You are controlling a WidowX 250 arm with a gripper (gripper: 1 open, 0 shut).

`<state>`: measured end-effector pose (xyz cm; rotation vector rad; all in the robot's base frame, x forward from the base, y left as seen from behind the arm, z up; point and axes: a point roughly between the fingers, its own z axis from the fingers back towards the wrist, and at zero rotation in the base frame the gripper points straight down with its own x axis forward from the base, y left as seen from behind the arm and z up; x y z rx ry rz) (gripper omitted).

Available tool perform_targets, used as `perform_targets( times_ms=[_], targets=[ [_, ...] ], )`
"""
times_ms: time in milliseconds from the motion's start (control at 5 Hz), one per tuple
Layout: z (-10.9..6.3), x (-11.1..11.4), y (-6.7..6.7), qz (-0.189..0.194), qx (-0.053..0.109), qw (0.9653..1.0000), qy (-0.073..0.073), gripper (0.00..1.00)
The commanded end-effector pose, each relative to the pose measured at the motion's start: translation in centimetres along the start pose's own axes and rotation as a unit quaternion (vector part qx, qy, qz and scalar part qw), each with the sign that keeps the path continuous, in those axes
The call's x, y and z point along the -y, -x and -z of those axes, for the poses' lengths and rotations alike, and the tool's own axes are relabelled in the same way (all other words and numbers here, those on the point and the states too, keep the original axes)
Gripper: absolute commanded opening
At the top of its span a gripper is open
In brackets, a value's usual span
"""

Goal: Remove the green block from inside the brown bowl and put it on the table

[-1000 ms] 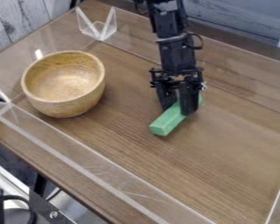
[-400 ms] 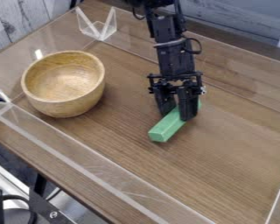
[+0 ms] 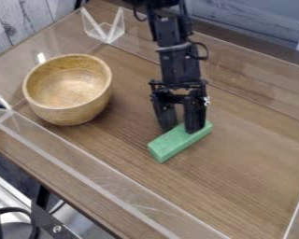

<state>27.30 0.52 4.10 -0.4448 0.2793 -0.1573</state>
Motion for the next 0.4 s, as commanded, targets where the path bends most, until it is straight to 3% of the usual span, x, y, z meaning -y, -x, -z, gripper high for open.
perform_targets(
  times_ms=[0,200],
  targets=[
    [-3.07,0.8,0.47,0.014,0.038,0.9991,-0.015,1.0],
    [-3.91,1.18,1.01,0.012,0.043,0.9989,-0.017,1.0]
  ],
)
